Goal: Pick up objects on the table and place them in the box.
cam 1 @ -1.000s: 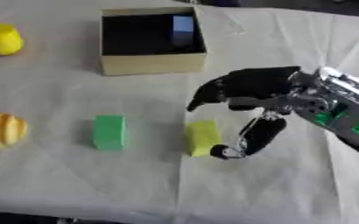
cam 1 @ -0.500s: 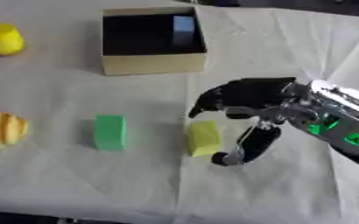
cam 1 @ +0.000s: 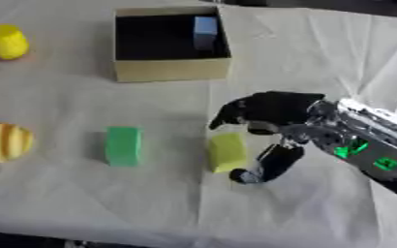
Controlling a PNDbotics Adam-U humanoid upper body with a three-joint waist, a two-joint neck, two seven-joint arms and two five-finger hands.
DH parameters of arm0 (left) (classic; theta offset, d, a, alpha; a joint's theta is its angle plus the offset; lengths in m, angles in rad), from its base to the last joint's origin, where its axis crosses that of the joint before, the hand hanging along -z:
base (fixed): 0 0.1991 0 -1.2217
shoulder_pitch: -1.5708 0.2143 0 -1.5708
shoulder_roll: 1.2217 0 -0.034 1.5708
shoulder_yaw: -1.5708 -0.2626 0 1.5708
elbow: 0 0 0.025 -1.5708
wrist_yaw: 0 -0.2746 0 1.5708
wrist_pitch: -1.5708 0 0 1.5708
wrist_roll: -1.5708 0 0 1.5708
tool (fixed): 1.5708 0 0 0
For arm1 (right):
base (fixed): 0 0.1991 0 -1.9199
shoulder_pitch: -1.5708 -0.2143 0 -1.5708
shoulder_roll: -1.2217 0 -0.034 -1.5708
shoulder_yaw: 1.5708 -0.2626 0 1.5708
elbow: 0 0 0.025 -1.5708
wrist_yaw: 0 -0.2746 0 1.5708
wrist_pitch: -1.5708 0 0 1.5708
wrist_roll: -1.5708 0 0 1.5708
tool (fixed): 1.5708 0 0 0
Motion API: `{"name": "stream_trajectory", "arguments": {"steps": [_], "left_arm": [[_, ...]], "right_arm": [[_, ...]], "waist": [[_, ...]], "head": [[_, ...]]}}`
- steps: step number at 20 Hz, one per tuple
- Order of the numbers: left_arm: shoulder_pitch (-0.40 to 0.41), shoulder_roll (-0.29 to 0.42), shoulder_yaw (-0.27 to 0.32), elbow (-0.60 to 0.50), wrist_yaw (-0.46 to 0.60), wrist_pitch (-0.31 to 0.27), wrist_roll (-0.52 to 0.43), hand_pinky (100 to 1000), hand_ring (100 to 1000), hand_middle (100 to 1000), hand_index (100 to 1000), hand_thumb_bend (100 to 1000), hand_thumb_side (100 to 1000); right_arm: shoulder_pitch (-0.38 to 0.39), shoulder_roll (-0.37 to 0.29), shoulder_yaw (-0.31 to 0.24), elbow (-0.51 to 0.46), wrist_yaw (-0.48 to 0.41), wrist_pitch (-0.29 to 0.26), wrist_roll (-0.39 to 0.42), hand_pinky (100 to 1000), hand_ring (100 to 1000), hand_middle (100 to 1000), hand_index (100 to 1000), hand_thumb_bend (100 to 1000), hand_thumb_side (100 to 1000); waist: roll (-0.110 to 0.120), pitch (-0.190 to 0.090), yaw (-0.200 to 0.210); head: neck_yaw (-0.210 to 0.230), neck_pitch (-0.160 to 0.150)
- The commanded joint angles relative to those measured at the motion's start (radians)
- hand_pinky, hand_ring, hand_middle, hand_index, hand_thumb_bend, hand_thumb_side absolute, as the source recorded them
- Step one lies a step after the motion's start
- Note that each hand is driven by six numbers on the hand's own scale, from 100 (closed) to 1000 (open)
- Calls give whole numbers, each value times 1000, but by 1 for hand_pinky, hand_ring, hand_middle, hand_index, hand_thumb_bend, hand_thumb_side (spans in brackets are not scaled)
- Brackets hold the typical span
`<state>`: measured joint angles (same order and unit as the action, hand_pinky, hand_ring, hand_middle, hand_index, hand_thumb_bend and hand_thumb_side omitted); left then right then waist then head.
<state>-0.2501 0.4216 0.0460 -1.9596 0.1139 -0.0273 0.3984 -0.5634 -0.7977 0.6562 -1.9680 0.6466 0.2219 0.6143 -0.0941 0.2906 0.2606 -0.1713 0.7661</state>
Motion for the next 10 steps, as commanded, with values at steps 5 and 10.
{"name": "stream_trajectory", "arguments": {"steps": [5, 10], "left_arm": [[-16, 6, 2, -11, 3, 0, -6, 686, 776, 722, 836, 332, 625], [-16, 3, 1, -10, 5, 0, -6, 686, 776, 722, 836, 329, 629]], "right_arm": [[-3, 12, 0, 73, 57, -10, -35, 827, 885, 846, 913, 411, 437], [3, 31, 1, 144, 84, -19, -68, 822, 878, 838, 907, 434, 398]], "waist": [[5, 5, 6], [7, 11, 9]], "head": [[-10, 4], [-12, 4]]}}
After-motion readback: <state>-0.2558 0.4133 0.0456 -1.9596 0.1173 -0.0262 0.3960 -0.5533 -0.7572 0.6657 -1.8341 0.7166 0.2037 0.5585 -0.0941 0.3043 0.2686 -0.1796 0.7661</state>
